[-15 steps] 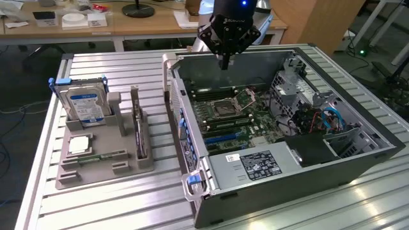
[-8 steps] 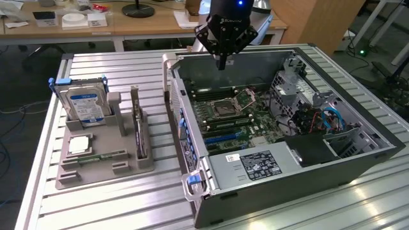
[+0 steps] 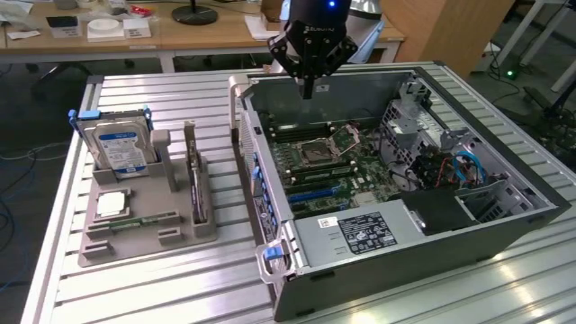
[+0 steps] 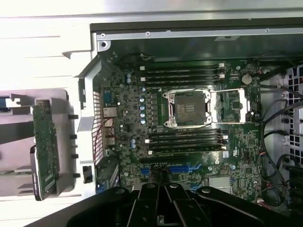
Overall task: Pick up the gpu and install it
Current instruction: 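Reach for the gpu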
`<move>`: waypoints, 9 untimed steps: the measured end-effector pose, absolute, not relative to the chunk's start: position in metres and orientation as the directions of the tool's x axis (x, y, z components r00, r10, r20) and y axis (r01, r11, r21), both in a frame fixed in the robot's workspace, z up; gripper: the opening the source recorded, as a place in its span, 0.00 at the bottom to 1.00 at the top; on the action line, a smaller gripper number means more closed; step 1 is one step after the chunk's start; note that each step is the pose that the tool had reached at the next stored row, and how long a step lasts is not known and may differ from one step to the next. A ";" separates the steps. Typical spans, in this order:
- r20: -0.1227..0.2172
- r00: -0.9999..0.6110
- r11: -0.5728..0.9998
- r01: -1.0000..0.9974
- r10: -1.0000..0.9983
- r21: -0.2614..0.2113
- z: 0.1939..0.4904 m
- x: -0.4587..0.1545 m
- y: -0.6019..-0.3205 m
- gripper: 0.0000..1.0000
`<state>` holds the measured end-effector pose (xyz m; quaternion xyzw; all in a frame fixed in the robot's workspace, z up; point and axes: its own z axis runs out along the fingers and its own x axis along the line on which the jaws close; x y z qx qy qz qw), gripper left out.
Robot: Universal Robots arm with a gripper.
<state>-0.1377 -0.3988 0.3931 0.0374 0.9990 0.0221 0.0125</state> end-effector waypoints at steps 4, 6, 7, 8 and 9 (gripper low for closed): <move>-0.023 -0.997 0.996 0.074 0.075 0.045 0.393 -0.142 -0.399 0.11; -0.023 -0.997 0.996 0.074 0.075 0.045 0.393 -0.144 -0.399 0.11; -0.023 -0.997 0.996 0.074 0.075 0.045 0.393 -0.145 -0.399 0.11; -0.023 -0.997 0.996 0.074 0.075 0.045 0.393 -0.146 -0.399 0.11; -0.023 -0.997 0.996 0.074 0.075 0.045 0.393 -0.147 -0.399 0.11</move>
